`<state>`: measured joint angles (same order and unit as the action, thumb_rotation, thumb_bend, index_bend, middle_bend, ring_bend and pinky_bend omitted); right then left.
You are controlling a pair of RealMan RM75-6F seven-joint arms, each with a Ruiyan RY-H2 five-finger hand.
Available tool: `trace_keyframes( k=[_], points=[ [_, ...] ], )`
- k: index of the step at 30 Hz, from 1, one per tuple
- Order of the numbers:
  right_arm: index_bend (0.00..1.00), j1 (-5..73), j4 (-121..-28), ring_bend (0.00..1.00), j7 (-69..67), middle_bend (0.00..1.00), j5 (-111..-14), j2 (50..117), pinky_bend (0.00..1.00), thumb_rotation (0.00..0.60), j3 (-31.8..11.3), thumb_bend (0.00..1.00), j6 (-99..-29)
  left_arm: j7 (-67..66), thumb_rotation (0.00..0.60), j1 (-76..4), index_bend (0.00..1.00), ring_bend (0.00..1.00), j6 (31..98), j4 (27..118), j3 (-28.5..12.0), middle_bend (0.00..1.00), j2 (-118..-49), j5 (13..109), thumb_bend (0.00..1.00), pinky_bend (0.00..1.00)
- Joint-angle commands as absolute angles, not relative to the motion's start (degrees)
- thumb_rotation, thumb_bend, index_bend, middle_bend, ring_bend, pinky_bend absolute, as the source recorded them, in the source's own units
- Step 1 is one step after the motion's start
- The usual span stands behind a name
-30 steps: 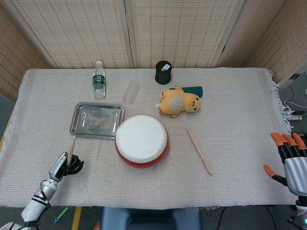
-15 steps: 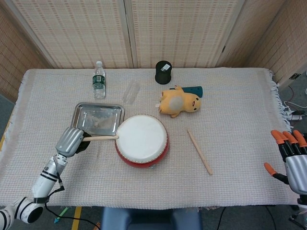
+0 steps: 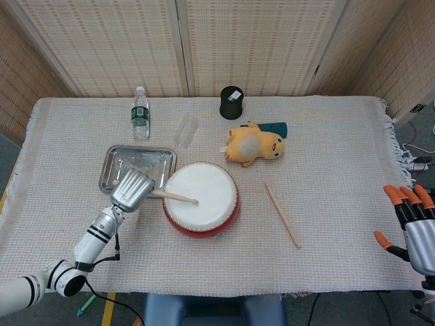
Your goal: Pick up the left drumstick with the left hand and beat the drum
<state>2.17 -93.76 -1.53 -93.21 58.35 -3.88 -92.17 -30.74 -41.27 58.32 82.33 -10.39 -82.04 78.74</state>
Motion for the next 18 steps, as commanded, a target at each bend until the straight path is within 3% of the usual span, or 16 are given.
trace_keyframes(
  k=[1,8,18],
  points=[
    [0.00,2.08,-93.52,0.00,-1.79,0.12,-93.01,58.37,0.00,0.600,-3.86,0.21,-92.25,-36.71,0.600,-42.69,1.00,0.99,56.42,82.53,-9.65,1.00,-83.16,75.48,0.77,1.00],
    [0.00,2.08,-92.75,0.00,-2.53,0.12,-92.66,58.74,0.00,0.600,-3.76,0.21,-92.06,-22.79,0.600,-40.24,1.00,0.99,59.36,89.07,-14.43,1.00,-82.88,69.74,0.78,1.00],
    [0.00,2.14,-92.26,0.00,-2.96,0.12,-92.28,59.03,0.00,0.600,-3.69,0.21,-91.78,-34.54,0.600,-43.33,1.00,0.98,57.32,82.19,-9.84,1.00,-84.74,71.33,0.77,1.00]
  ],
)
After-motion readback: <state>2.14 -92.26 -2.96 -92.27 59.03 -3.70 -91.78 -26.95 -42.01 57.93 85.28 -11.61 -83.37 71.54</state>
